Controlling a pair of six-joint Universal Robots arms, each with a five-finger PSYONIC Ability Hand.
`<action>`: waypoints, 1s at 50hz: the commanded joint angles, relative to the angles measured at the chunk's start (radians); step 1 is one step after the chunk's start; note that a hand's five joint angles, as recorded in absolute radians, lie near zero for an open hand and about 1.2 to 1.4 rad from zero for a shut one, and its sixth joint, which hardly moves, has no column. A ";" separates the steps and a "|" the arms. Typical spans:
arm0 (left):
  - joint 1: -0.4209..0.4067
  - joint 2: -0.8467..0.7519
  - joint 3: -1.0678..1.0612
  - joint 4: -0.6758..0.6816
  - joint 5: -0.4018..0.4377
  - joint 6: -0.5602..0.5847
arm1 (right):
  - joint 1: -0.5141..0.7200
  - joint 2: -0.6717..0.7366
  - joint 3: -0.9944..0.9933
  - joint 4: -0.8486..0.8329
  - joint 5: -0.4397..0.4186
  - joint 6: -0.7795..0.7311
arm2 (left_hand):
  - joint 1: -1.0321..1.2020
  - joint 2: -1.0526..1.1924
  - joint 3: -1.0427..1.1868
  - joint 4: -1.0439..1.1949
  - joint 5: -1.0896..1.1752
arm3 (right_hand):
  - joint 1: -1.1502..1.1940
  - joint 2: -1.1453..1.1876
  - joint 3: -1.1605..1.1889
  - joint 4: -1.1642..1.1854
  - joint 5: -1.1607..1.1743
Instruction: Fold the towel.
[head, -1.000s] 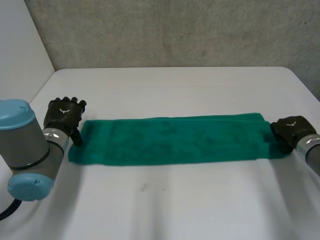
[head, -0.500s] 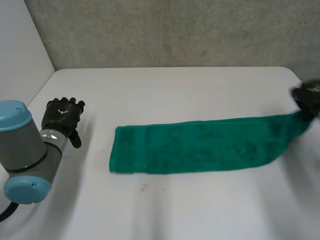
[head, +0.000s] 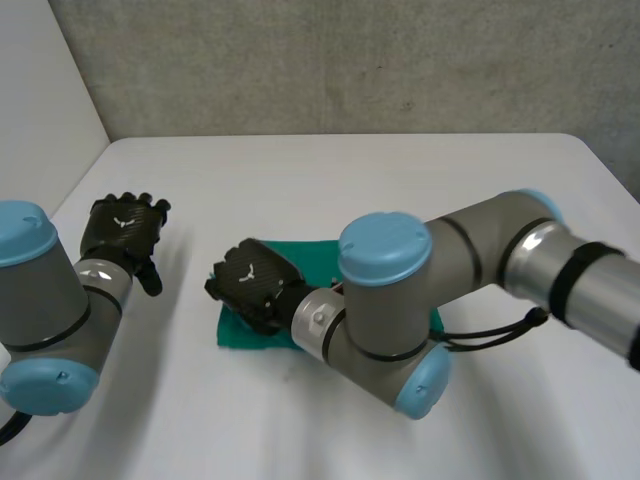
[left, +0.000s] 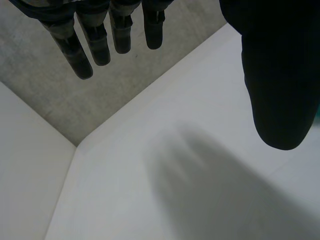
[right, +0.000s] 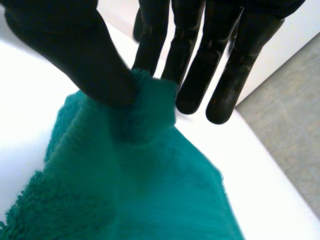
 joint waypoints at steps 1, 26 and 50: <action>-0.103 0.004 0.017 0.000 0.000 0.000 | 0.001 0.041 -0.063 0.051 0.184 0.005 | -0.029 -0.027 -0.039 -0.029 -0.047 | -0.767 -0.974 -0.982 -0.990 -0.962; -0.295 -0.171 0.173 -0.035 -0.009 -0.123 | -0.412 -0.261 0.607 -0.097 0.291 0.034 | -0.022 -0.021 -0.032 -0.023 -0.041 | -0.128 -0.336 -0.343 -0.351 -0.323; -0.212 0.069 -0.046 -0.179 -0.086 -0.138 | -0.082 -0.211 0.204 -0.007 0.274 0.023 | -0.028 -0.026 -0.038 -0.028 -0.046 | 0.429 0.222 0.215 0.207 0.235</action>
